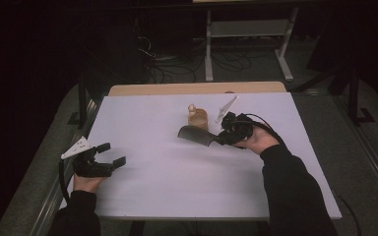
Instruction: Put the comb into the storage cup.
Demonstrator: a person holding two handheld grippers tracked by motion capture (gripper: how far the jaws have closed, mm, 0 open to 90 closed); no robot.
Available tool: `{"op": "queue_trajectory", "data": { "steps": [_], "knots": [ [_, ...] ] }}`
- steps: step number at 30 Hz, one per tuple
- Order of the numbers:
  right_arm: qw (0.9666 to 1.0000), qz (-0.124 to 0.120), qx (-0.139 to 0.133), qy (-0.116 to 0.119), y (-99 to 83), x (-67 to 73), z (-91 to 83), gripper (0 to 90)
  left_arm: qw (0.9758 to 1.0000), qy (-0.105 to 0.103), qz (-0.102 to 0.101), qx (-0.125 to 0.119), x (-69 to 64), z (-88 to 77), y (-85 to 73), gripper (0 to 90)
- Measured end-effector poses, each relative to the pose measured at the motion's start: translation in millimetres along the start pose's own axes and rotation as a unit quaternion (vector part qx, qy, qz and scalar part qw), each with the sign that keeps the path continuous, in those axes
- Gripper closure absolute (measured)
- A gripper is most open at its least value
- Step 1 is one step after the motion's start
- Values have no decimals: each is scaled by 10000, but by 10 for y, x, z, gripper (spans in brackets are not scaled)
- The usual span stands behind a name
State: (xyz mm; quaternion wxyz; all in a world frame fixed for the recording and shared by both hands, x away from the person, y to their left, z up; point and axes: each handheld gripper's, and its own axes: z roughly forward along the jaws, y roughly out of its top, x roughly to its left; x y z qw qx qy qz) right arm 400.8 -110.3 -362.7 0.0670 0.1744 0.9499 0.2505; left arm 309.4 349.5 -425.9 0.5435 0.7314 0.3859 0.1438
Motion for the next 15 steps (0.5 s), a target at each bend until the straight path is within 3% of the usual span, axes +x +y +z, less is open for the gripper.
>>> {"op": "queue_trajectory", "data": {
  "steps": [15],
  "knots": [
    [9991, -120, -393, -105, 172, 46, -161, 712, 9999, -146, 78, 15, -75, 10, 23, 0]
  ]
}}
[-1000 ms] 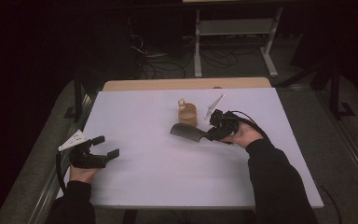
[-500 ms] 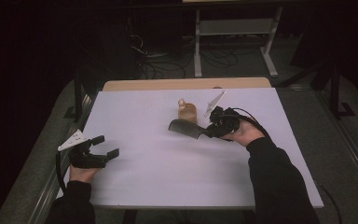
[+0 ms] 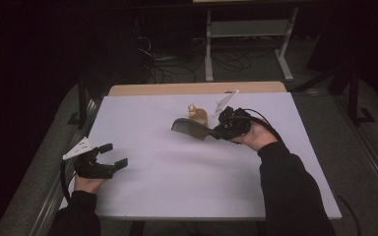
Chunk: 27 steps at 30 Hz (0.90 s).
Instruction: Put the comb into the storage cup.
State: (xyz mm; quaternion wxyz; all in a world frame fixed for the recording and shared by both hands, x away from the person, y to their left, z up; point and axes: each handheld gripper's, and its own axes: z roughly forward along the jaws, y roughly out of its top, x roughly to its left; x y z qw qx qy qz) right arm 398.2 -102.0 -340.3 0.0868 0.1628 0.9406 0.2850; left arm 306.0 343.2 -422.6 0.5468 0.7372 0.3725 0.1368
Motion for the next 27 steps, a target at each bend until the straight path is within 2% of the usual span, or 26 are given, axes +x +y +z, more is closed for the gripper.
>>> {"op": "queue_trajectory", "data": {
  "steps": [3, 7, 16, 21, 24, 27],
  "knots": [
    [9999, -31, -95, -25, 25, 1, -28, 712, 10000, -33, 49, 11, -23, -1, 18, 0],
    [9998, -41, -175, -54, 42, 7, -74, 712, 9999, -157, -19, -25, -46, 5, 46, 0],
    [9990, -52, -404, -174, 85, -5, -221, 712, 9995, -288, 84, -65, -121, 30, 164, 0],
    [9987, -70, -475, -198, 118, -12, -250, 712, 9991, -353, 244, 14, -187, 127, 262, 0],
    [9984, -64, -521, -218, 137, -11, -263, 712, 9987, -417, 272, 68, -219, 188, 311, 0],
    [9981, -57, -570, -236, 154, -15, -277, 712, 9983, -514, 262, -13, -235, 225, 383, 0]
  ]
}}
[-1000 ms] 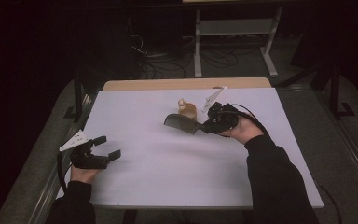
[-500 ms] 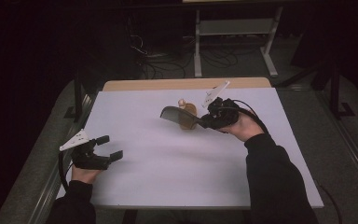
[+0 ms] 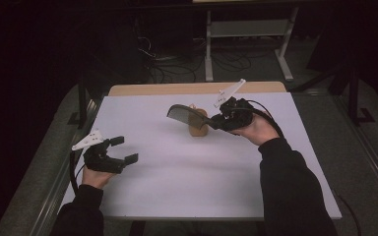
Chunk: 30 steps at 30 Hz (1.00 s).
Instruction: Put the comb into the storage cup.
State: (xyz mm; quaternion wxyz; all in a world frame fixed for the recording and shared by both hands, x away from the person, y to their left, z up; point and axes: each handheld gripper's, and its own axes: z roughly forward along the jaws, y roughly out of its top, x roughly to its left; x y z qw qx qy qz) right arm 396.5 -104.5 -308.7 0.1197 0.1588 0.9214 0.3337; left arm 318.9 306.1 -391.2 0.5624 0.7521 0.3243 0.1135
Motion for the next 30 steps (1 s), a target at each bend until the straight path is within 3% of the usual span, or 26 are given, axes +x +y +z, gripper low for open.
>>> {"op": "queue_trajectory", "data": {
  "steps": [11, 30],
  "knots": [
    [9998, -53, -171, -89, 93, 8, -50, 712, 9998, -177, 33, -133, -16, 77, 288, 0],
    [9984, -82, -532, -140, 241, -5, -76, 712, 9989, -351, -50, -314, -29, 252, 550, 0]
  ]
}}
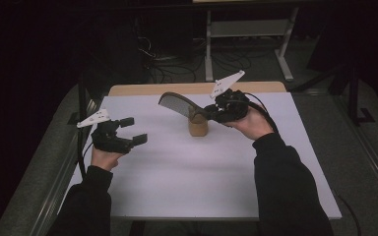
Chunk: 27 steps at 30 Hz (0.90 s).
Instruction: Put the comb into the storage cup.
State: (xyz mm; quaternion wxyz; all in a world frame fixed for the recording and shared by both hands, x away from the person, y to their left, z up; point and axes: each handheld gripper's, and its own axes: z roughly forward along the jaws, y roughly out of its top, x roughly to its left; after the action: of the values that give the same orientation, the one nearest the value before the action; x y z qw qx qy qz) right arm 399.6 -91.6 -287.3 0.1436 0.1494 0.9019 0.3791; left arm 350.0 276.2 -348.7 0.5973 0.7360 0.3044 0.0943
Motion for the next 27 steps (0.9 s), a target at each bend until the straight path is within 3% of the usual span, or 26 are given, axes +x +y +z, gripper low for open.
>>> {"op": "queue_trajectory", "data": {
  "steps": [10, 17, 21, 27],
  "knots": [
    [9999, -79, -153, -7, 71, 40, 9, 712, 9996, -268, 82, -32, -119, 272, 178, 0],
    [9998, -130, -179, -30, 118, 50, -5, 712, 9992, -393, 10, -119, -155, 399, 274, 1],
    [9996, -151, -215, -45, 145, 61, -16, 712, 9995, -277, -41, -124, -181, 462, 333, 1],
    [9994, -187, -273, -53, 180, 73, -22, 712, 9991, -292, -172, -238, -207, 523, 424, 28]
  ]
}}
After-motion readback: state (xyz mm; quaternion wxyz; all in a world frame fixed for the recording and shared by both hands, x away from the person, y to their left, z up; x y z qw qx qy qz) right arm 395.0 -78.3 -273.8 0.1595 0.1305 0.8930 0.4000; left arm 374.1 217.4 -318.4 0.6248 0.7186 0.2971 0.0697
